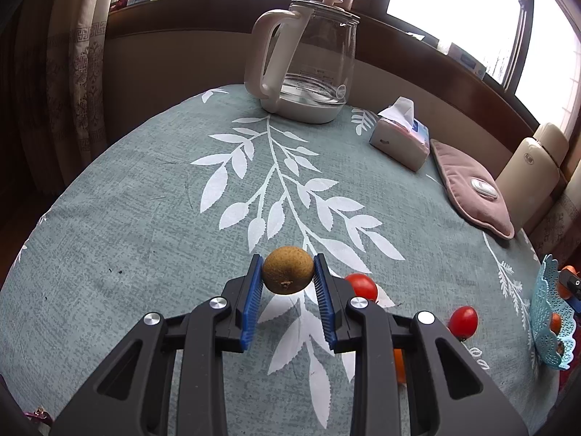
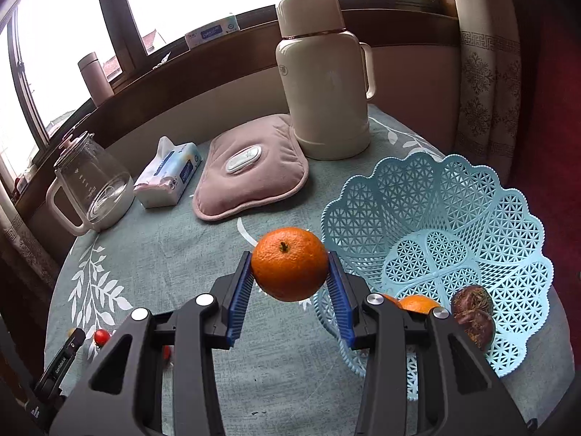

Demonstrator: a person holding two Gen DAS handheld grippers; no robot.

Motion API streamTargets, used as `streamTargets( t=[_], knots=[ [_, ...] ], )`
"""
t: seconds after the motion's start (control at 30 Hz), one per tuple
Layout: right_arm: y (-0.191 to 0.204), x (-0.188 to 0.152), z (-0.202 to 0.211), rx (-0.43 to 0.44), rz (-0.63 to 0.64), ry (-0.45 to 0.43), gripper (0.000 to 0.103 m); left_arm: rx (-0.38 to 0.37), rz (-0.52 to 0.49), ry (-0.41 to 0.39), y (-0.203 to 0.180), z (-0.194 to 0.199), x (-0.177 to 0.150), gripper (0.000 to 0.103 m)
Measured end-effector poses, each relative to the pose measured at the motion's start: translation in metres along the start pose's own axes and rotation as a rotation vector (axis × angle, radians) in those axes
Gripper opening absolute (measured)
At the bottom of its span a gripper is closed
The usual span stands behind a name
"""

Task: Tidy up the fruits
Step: 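Carry the small orange into the blue basket and open the right tool, then carry the brown kiwi into the blue basket and open the left tool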

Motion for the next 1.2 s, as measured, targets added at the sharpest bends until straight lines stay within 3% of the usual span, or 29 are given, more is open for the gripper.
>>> streamTargets(
  t=[0.47, 0.83, 1.2],
  knots=[
    [-0.038, -0.004, 0.000, -0.071, -0.079, 0.007, 0.042, 0.003, -0.003, -0.002, 0.000, 0.001, 0.000, 0.029],
    [-0.074, -0.004, 0.020, -0.104, -0.158, -0.041, 0.046, 0.007, -0.015, -0.017, -0.003, 0.005, 0.001, 0.029],
    [-0.112, -0.010, 0.032, -0.109, -0.205, -0.056, 0.046, -0.044, -0.090, -0.063, -0.026, 0.035, 0.008, 0.029]
  ],
)
Point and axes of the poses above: each gripper's, at about its wrist camera, not at the fingertips, and z roughly against the way its jaws point, y to its left, x to its top, the point moved 1 cm from there along -z, roughly the way its jaws point, and after that the axes turned 4 degrees about -x, right-handed, at the moved point
